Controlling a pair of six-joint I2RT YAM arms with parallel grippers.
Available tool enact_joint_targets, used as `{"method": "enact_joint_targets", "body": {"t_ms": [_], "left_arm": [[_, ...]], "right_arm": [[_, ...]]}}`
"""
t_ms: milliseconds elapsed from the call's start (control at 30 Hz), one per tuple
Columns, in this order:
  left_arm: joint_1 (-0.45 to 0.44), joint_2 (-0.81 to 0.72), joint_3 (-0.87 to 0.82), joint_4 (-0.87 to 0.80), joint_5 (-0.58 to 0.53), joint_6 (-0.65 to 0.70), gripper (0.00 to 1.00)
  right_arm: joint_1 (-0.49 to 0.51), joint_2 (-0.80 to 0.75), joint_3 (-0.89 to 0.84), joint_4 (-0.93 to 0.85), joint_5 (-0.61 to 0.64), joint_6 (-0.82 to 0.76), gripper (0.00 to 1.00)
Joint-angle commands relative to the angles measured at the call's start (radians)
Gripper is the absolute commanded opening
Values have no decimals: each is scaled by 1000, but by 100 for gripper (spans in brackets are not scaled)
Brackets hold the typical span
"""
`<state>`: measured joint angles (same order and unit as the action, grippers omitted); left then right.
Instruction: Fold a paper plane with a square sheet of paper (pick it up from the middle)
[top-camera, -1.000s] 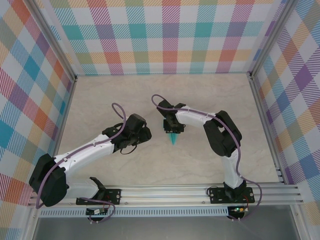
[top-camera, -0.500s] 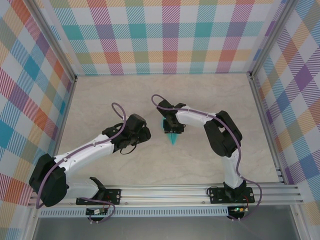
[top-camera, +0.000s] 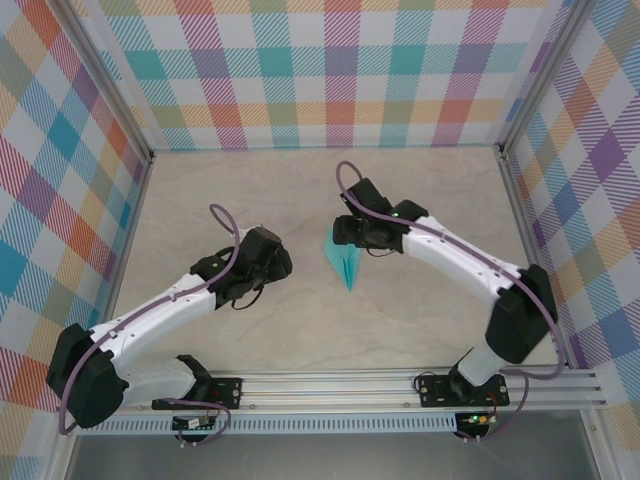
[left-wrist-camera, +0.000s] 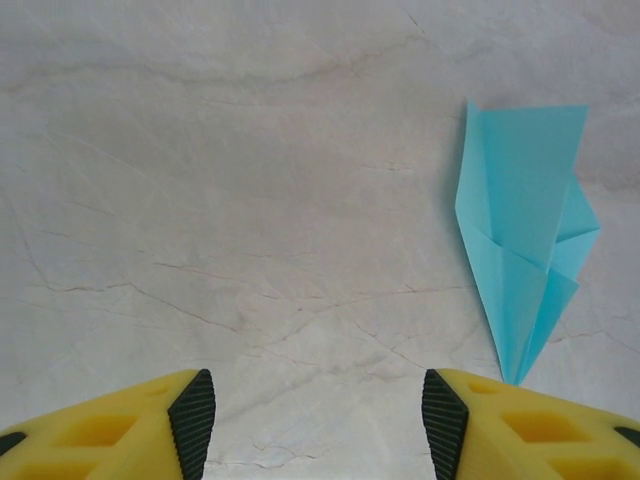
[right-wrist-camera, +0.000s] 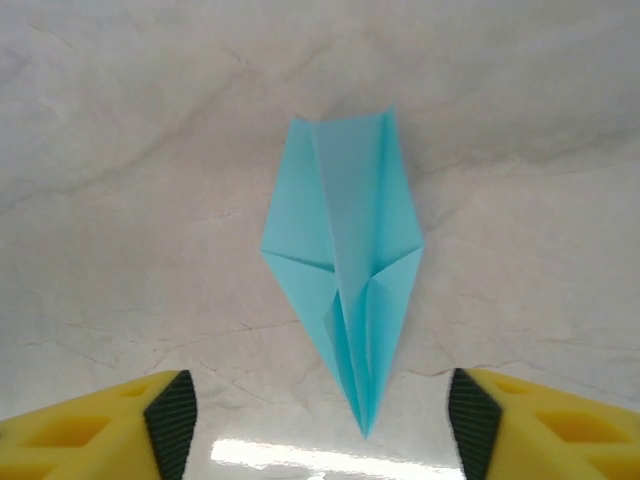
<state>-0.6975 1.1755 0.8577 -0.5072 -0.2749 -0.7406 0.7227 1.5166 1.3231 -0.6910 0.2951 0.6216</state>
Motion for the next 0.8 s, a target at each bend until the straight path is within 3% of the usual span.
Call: {"method": "enact_joint_targets", "body": {"t_ms": [0,133,200,367,500,567,767], "left_arm": [[13,-51,-9,-55,-122,56,65],[32,-90,-19,-79,-241,109,79],[53,-100,-23,-82,-285,146,87],[154,-97,-50,-64,-354,216,100],[278,-93,-57,-80,-340,250,100],[325,-103,-81,-50,-354,275,100],[408,-110,-148,77,-337,339,100]], "right_arm": [[1,-157,-92,29,214,-32,78],[-29,-340,-222,69,481,-58,99],[-86,-407,-301,132,537,-114,100],[-276,-400,-485,344,482,-352,100],[-445,-285,-574,455,257,-406,100],[-477,-237,-603,514,213,-439,100],[-483,-164,-808,999,259,-534,100]]}}
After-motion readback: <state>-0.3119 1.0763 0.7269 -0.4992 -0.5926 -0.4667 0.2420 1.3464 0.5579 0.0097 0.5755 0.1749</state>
